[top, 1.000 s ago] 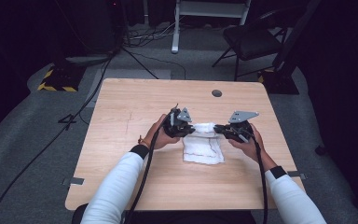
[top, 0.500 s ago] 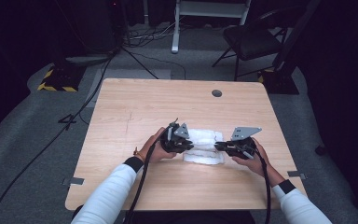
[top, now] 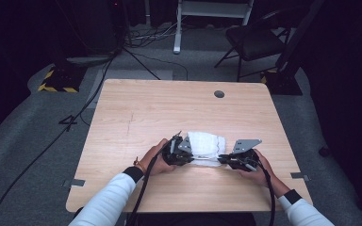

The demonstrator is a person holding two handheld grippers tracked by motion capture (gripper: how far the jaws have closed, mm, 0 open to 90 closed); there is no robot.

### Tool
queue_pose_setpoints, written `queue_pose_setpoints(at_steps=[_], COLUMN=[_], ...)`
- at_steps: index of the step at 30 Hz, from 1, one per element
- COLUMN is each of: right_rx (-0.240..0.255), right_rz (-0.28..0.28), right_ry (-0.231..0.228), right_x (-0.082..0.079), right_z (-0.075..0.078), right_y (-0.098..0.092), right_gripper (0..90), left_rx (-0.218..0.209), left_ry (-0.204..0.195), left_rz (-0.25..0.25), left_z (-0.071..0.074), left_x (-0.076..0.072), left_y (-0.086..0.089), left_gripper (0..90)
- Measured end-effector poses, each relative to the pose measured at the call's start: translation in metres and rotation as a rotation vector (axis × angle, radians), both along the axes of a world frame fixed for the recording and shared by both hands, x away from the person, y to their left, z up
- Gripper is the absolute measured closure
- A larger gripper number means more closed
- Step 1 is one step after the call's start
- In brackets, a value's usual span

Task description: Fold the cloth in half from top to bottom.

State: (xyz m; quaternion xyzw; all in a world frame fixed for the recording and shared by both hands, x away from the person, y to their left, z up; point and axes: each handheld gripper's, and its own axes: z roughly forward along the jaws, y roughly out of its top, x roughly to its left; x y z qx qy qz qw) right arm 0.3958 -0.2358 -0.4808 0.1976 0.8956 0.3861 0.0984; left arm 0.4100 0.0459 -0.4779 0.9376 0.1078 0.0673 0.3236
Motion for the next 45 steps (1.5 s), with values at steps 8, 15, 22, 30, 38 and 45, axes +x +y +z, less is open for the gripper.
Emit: queue_pose_setpoints(at_steps=[8,15,22,30,38,45], right_rx=[-0.030,-0.080,-0.061,-0.073,-0.060,-0.093], right_rz=[-0.018,-0.062,-0.104,-0.090,-0.063,-0.035], right_ry=[-0.008,-0.061,-0.052,-0.068,-0.076,-0.073], right_x=[0.007,0.034,0.062,0.056,0.041,0.027], right_z=[-0.007,-0.006,-0.007,-0.001,0.015,0.025], right_y=[0.005,0.016,0.023,0.024,0.019,0.019], right_gripper=[83.1,83.4,83.3,81.4,72.2,55.9], left_rx=[-0.003,0.029,-0.013,-0.021,-0.041,-0.013], left_ry=[-0.028,-0.058,-0.016,-0.022,-0.043,-0.067], left_rz=[0.013,0.067,0.123,0.134,0.184,0.224], left_z=[-0.006,-0.005,-0.006,0.004,0.019,0.025], left_x=[0.004,0.026,0.049,0.042,0.023,0.004], left_y=[-0.003,-0.005,0.004,0.010,0.027,0.044], left_gripper=[83.7,84.0,83.6,78.9,67.8,53.8])
